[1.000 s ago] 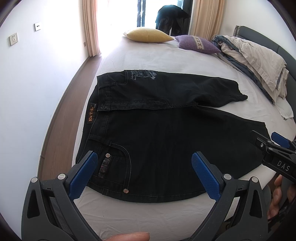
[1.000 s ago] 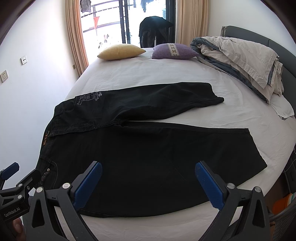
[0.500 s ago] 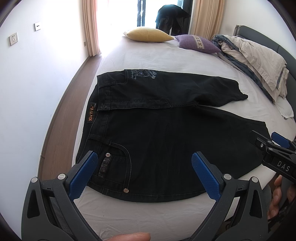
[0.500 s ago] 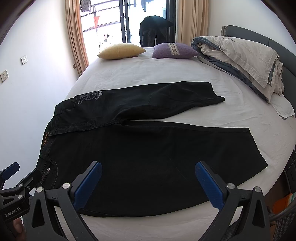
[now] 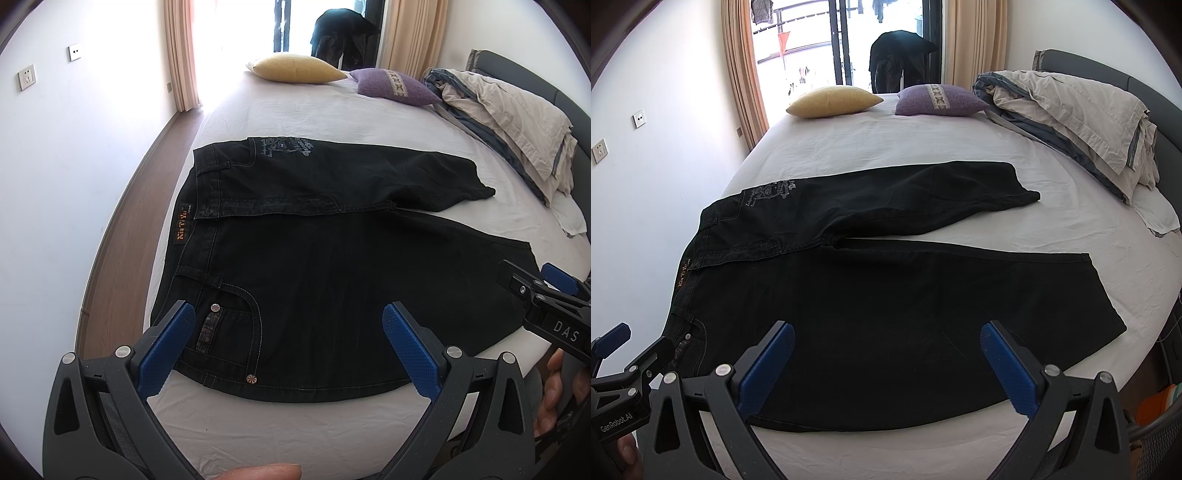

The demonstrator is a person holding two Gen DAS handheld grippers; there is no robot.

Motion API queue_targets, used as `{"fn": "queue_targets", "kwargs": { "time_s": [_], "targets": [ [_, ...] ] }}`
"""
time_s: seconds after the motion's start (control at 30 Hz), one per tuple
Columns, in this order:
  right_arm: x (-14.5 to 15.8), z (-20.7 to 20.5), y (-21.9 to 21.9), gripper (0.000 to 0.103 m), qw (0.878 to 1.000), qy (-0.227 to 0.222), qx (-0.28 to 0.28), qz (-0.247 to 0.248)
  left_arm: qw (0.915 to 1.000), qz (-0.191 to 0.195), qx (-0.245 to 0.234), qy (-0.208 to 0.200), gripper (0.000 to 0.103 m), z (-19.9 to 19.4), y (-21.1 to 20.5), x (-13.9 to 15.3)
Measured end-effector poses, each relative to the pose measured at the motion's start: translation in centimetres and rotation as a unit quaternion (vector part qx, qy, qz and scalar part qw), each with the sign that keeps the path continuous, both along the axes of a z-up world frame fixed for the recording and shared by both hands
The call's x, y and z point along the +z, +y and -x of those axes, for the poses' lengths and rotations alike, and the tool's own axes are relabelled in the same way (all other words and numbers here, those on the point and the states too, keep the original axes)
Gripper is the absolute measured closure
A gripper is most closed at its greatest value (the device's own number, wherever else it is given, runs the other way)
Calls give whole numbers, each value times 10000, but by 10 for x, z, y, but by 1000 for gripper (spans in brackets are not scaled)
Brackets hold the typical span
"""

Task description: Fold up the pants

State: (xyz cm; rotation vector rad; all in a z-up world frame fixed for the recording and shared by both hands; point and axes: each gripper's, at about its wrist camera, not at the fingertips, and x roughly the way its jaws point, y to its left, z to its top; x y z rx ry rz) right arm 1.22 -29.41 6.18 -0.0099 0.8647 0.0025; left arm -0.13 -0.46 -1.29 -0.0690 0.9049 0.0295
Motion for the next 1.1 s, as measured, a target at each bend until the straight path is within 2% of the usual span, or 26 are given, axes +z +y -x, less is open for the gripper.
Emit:
{"fn": "queue_targets", "kwargs": {
  "time_s": [0.27, 0.77, 0.9, 1.0, 1.1],
  "targets": [
    [-9, 2, 8, 0, 10000, 37, 3, -6, 10000, 6, -7, 30, 0, 6, 1, -20],
    [-18, -15, 3, 0, 9995, 239, 130, -167, 9997, -69, -16, 252, 0, -20, 4, -26],
    [-25, -32, -1, 0, 9980, 366, 326, -406, 9997, -103, -163, 173, 0, -44, 15, -23],
    [-26, -49, -2, 0, 9963, 380, 544, -537, 9996, -98, -262, -6, 0, -80, 33, -12],
    [-25, -70, -4, 2, 9949, 384, 718, -599, 9971, -540, -516, -148, 0, -135, 48, -1]
  ]
}}
